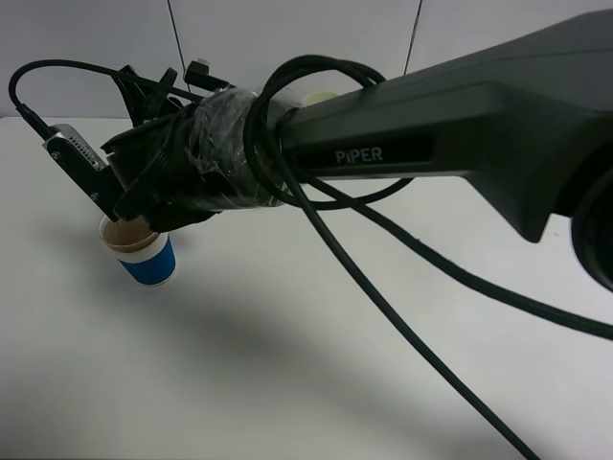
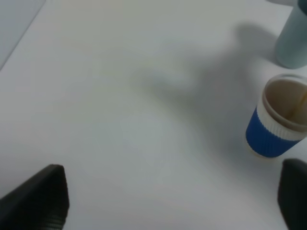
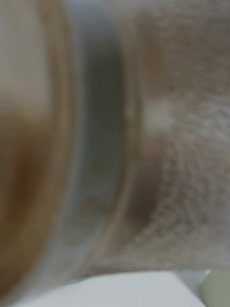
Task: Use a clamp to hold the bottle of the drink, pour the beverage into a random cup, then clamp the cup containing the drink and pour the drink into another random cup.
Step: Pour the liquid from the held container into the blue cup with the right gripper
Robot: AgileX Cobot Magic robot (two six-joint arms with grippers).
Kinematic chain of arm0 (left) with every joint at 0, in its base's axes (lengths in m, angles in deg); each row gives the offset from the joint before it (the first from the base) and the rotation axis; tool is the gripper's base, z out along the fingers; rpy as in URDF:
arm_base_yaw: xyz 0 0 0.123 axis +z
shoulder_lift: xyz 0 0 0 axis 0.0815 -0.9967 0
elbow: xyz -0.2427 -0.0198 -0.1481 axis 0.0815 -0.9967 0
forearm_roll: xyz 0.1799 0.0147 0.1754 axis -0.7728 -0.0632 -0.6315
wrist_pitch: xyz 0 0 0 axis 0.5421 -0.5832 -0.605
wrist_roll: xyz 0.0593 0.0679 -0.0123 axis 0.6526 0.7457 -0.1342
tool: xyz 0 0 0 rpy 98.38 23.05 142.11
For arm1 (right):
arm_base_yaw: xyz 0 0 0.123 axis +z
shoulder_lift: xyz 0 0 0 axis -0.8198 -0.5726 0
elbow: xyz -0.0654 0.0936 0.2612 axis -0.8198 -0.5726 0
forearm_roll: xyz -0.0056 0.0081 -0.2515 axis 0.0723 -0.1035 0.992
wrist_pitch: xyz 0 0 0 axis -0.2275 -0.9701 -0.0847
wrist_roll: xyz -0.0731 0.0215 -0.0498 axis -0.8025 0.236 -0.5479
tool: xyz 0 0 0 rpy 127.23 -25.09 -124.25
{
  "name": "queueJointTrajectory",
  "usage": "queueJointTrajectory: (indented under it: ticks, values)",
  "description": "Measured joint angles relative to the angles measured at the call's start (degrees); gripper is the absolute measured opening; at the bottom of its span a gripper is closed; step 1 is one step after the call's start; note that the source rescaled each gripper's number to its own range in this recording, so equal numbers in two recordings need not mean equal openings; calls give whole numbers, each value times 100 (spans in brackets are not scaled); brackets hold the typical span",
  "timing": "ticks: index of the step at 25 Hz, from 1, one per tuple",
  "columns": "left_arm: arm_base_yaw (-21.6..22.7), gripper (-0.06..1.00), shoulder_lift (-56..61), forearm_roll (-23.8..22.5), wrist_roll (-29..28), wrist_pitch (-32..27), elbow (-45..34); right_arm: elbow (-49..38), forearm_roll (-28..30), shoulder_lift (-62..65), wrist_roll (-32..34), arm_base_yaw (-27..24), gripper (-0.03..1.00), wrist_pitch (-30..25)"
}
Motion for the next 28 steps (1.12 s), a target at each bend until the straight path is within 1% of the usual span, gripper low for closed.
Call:
queueJointTrajectory:
  ticks: [10, 13, 24, 28]
  values:
    - [0, 62, 0, 0, 0, 0, 0, 0, 61, 0, -117, 0, 1, -12]
    - [0, 62, 0, 0, 0, 0, 0, 0, 191, 0, -136, 0, 1, -132]
    - [0, 62, 0, 0, 0, 0, 0, 0, 241, 17, -148, 0, 1, -162]
    - [0, 62, 0, 0, 0, 0, 0, 0, 261, 17, -250, 0, 1, -242]
